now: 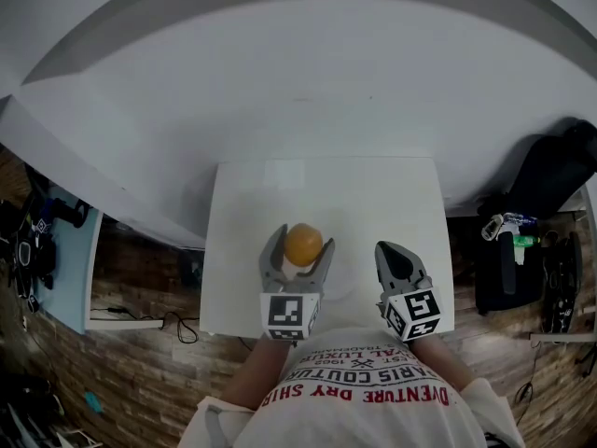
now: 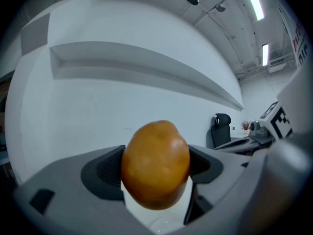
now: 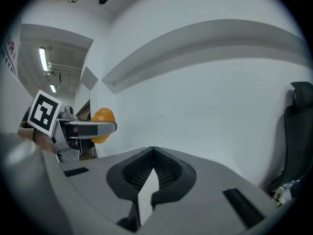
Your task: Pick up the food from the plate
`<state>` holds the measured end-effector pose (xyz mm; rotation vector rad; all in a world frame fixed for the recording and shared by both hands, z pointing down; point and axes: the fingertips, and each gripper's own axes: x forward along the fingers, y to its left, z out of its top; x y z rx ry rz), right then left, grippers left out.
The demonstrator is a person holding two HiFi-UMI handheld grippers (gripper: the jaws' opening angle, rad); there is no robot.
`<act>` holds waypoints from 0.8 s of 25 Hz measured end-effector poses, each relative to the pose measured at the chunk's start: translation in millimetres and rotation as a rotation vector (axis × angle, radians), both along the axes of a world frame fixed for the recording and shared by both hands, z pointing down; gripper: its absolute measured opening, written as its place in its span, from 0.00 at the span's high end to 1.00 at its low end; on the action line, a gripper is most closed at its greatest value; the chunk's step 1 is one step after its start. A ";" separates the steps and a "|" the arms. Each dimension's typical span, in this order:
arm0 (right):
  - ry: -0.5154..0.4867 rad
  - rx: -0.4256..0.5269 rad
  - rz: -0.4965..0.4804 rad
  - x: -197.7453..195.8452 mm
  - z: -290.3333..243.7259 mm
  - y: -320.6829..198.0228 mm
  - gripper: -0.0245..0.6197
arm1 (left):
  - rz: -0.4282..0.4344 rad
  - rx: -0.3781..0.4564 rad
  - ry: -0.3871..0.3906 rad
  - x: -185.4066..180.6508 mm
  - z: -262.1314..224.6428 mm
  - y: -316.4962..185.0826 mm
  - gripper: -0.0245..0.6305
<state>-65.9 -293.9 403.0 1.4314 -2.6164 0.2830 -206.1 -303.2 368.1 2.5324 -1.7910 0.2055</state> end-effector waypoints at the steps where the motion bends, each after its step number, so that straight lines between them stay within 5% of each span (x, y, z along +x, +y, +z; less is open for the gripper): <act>1: 0.000 0.001 -0.001 -0.1 -0.2 0.0 0.94 | 0.000 -0.002 -0.001 0.1 1.1 0.0 0.40; 20: 0.004 -0.019 0.022 3.3 5.4 2.8 0.94 | 0.009 -0.032 0.001 2.4 9.6 6.0 0.40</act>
